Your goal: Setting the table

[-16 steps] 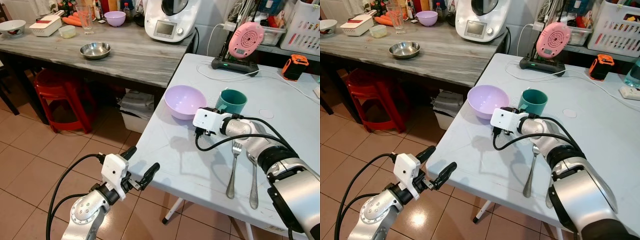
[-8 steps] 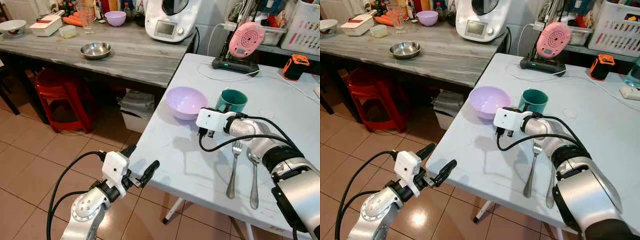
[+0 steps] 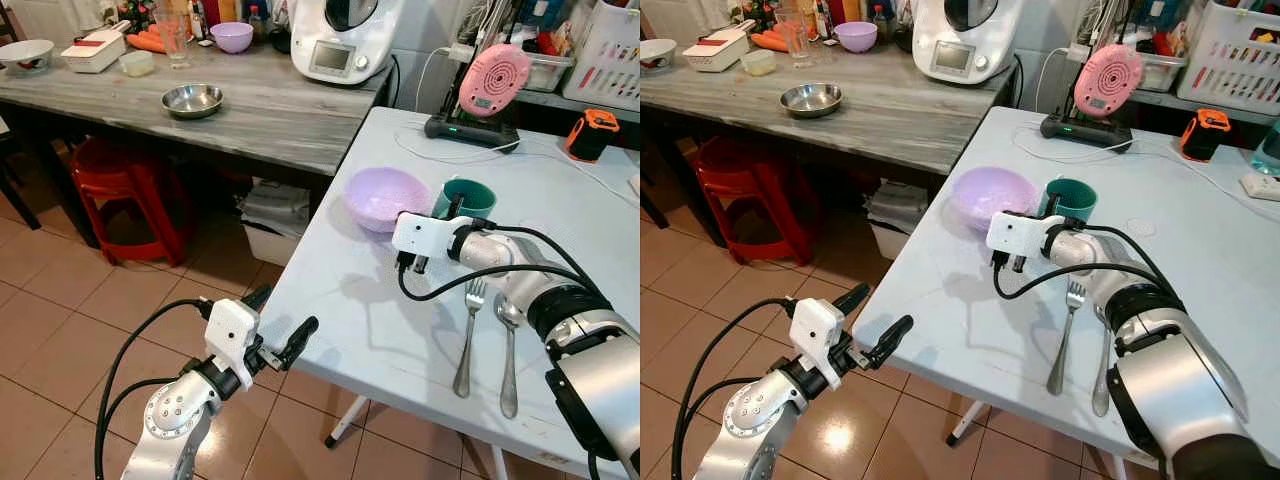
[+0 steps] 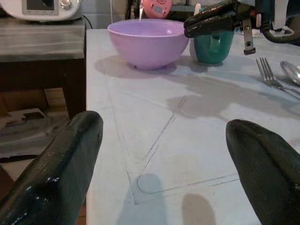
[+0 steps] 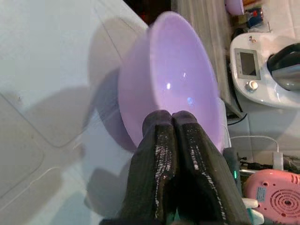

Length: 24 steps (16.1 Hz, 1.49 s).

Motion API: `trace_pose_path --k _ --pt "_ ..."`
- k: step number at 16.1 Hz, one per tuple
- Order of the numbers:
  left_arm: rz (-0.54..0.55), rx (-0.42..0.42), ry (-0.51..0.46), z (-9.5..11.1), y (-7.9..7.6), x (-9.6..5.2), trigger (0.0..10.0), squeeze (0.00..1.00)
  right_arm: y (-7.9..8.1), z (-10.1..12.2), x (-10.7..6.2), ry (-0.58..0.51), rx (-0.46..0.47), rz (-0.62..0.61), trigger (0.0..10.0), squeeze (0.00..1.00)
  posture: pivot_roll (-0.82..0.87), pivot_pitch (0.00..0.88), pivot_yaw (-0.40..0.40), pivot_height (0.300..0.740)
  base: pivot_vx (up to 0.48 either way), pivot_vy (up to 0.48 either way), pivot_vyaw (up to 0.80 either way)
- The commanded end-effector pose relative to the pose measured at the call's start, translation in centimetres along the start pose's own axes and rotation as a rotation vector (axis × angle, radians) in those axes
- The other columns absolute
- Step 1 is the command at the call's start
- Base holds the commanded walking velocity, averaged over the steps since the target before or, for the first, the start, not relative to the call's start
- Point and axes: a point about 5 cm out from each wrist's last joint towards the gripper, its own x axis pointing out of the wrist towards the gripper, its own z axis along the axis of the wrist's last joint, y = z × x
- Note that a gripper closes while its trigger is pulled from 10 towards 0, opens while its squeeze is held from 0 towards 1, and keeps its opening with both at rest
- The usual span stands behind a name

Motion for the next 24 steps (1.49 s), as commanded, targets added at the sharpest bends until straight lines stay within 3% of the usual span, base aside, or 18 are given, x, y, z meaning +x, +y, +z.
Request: trace_pose_path --k 1,8,9,10,14,17,18,20,22,23,24 --pt "-0.008 0.015 -0.016 0.5 0.2 0.1 10.0 0.0 -0.8 0.2 -0.1 -0.014 -0.017 -0.011 0.0 0.0 0.06 0.012 -0.009 0.74 0.0 0.0 0.0" --pt "-0.006 0.021 -0.014 0.5 0.3 0.3 10.0 0.0 -0.8 3.0 0.8 -0.174 -0.009 -0.008 0.0 0.0 0.06 0.005 -0.005 0.74 0.0 0.0 0.0" --pt "-0.001 0.021 -0.018 0.5 0.4 0.4 10.0 0.0 -0.7 3.2 0.8 -0.185 0.001 -0.006 1.9 0.0 0.06 0.0 -0.007 0.74 0.0 0.0 0.0" --pt "0.012 0.018 -0.03 0.8 0.6 0.6 10.0 0.0 -0.9 3.3 0.8 -0.188 0.04 -0.013 10.0 1.0 0.05 0.0 -0.009 0.74 0.0 0.0 0.0" --pt "-0.003 0.021 -0.069 1.7 0.5 0.9 10.0 0.0 -1.6 3.2 0.8 -0.19 0.145 -0.093 10.0 1.0 0.05 0.0 -0.019 0.74 0.0 0.0 0.0" --pt "0.07 0.034 -0.07 1.8 1.3 1.0 10.0 0.0 -1.4 2.0 0.0 -0.183 0.331 -0.247 10.0 1.0 0.05 0.0 -0.025 0.74 0.0 0.0 0.0" --pt "0.147 0.051 -0.042 1.5 2.1 1.0 10.0 0.0 -0.6 1.1 -0.6 -0.178 0.431 -0.323 10.0 1.0 0.05 0.0 -0.023 0.74 0.0 0.0 0.0" --pt "0.227 0.084 -0.015 1.2 2.9 1.2 10.0 0.0 0.7 0.3 -1.9 -0.174 0.535 -0.432 10.0 1.0 0.03 0.0 -0.012 0.74 0.0 0.0 0.0" --pt "0.262 0.096 -0.003 1.1 3.3 1.3 10.0 0.0 1.6 0.0 -2.7 -0.172 0.573 -0.478 10.0 1.0 0.02 0.0 -0.006 0.74 0.0 0.0 0.0" --pt "0.255 0.097 -0.003 1.1 3.3 1.5 10.0 0.0 3.0 0.0 -3.7 -0.164 0.598 -0.504 10.0 1.0 0.01 0.0 0.009 0.74 0.0 0.0 0.0" --pt "0.255 0.097 -0.003 1.1 3.3 1.5 10.0 0.0 3.0 0.0 -3.7 -0.164 0.598 -0.504 10.0 1.0 0.01 0.0 0.009 0.74 0.0 0.0 0.0"
